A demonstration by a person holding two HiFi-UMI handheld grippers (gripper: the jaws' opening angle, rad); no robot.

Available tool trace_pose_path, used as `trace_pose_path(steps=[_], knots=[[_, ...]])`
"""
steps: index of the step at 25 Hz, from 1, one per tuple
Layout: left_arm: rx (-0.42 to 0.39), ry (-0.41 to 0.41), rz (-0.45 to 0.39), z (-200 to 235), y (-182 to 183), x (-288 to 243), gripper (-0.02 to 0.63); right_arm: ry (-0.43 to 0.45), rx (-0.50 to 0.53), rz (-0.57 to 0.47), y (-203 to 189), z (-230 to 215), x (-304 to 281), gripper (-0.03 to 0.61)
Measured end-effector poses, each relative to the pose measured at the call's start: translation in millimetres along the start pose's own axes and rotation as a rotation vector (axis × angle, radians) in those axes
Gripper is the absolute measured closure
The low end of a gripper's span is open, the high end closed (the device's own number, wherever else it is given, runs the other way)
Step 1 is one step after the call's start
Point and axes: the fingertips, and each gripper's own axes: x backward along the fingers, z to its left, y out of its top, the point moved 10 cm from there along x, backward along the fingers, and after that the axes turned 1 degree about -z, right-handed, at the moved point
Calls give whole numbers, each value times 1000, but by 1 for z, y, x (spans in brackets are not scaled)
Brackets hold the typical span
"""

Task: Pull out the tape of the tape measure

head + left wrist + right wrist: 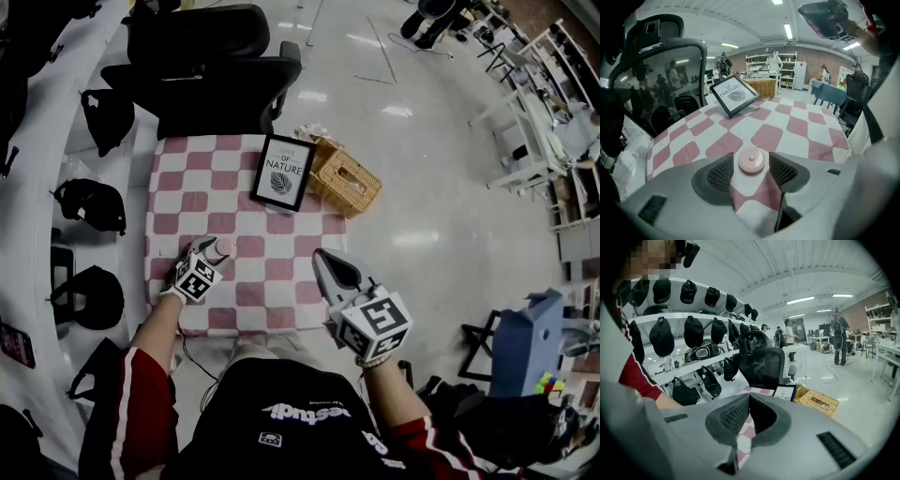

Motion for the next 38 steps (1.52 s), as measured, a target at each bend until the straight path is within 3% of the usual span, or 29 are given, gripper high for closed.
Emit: trace_pose_path(steps=[17,22,31,38], knots=[[-103,-145,100,11,5,-32,388,-40,-14,27,-15,-6,6,580],[-59,-192,132,16,8,-35,390,-55,-32,38,-17,-10,10,579],[7,-148,168,14,9,-36,397,-39,-28,29,-13,-13,9,579],[59,-88,132,13,12,-24,397,-21,-8,27,-5,-19,9,578]])
